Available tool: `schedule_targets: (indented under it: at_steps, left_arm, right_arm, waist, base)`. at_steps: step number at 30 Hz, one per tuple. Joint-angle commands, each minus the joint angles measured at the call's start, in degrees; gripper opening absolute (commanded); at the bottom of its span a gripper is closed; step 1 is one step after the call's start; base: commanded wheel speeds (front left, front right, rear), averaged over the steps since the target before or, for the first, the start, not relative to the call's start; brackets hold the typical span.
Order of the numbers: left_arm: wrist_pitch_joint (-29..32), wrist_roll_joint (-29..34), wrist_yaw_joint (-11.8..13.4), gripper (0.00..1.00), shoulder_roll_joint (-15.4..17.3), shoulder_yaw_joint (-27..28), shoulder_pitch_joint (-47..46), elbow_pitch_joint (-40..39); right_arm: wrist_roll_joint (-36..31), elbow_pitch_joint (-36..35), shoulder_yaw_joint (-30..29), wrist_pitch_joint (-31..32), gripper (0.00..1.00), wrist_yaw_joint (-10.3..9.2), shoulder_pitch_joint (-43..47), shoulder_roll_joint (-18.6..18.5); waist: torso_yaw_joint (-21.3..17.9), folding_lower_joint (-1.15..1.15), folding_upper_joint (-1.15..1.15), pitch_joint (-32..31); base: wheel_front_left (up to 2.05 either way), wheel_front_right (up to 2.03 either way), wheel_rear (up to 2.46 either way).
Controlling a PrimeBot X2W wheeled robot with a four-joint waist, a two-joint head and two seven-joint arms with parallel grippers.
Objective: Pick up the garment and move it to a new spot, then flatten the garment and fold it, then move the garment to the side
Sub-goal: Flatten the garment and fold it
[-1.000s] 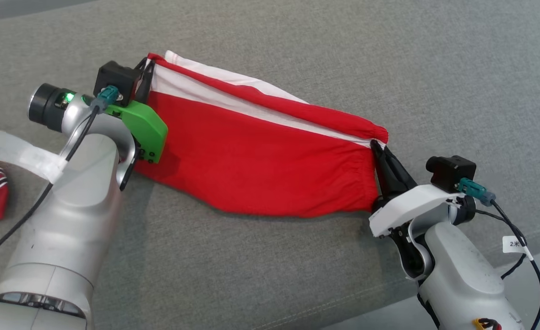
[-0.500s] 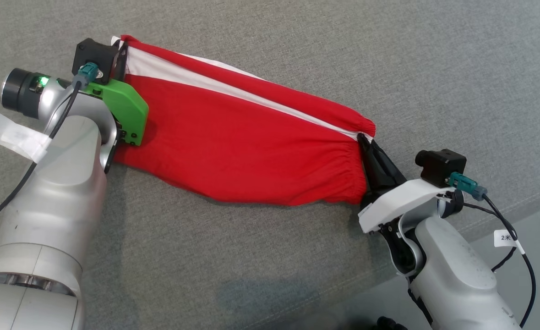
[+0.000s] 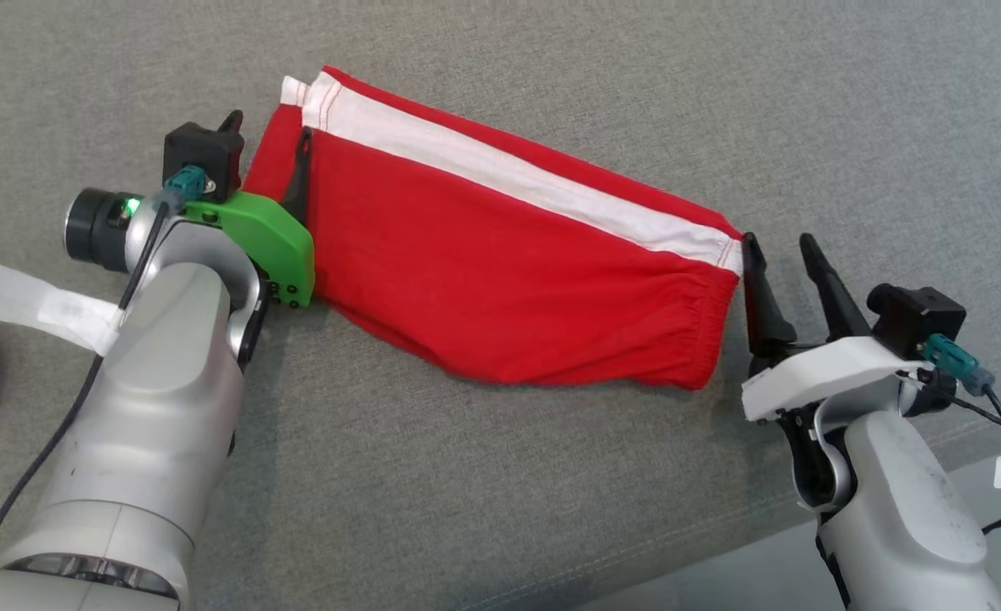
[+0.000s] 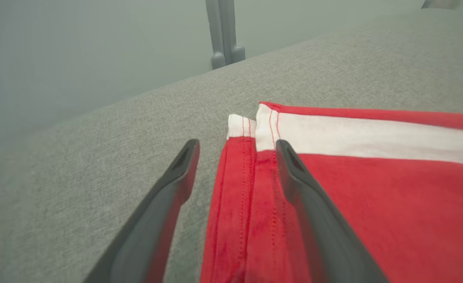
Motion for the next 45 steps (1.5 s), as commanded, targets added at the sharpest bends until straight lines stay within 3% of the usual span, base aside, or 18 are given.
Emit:
schedule_targets:
  at_steps: [1,18,19,20,21,32,36,45]
  left_arm:
    - [-0.02,-0.98,-0.4,1.0,-0.33,0.59,1.29,-0.19]
    - [0.69,-5.75,-1.22,1.0,-1.56,1.63,5.87,6.94]
    - [1.1,-6.02,-1.26,0.83,-1.63,1.61,6.08,7.45]
    - [1.11,-6.13,-1.27,0.24,-1.66,1.48,6.24,7.84]
    - [1.07,-6.35,-1.24,0.0,-1.69,1.34,6.5,8.1]
    - [0.01,-9.81,-1.35,0.0,-2.27,2.09,12.78,6.84]
    - [-0.05,-11.12,-1.23,0.0,-2.65,4.1,18.35,1.61]
    - [-0.07,-11.14,2.1,0.0,-3.36,7.74,32.99,-9.75]
  right_arm:
    - [-1.32,-0.75,-0.76,-0.01,1.0,-0.07,1.47,-0.19]
    - [-2.63,-3.43,-1.37,-0.01,1.0,-0.07,3.41,-0.22]
    - [-2.77,-3.48,-1.56,-0.01,1.0,-0.07,3.55,-0.19]
    - [-2.73,-3.6,-1.94,-0.01,1.0,-0.07,3.69,-0.19]
    - [-2.62,-3.68,-2.25,-0.01,1.0,-0.07,3.84,-0.2]
    - [-2.61,-2.54,-3.55,-0.01,1.0,-0.07,7.57,-0.22]
    - [-3.33,-1.73,-3.74,-0.01,1.0,-0.07,9.7,-0.18]
    - [-4.31,-0.3,-3.47,-0.01,1.0,-0.07,12.81,-0.22]
  waist:
    - [1.77,-0.01,0.0,-2.0]
    - [0.76,-0.01,0.0,-3.42]
    - [0.56,-0.01,0.0,-3.52]
    - [0.41,-0.01,0.0,-3.61]
    - [0.29,-0.01,0.0,-3.8]
    - [3.08,-0.01,0.0,-10.85]
    - [6.07,-0.01,0.0,-14.39]
    - [11.46,-0.01,0.0,-18.76]
  base:
    - [0.0,0.0,0.0]
    - [0.0,0.0,0.0]
    - [0.0,0.0,0.0]
    - [0.0,0.0,0.0]
    - [0.0,0.0,0.0]
    - [0.0,0.0,0.0]
    - [0.0,0.0,0.0]
    - [0.0,0.0,0.0]
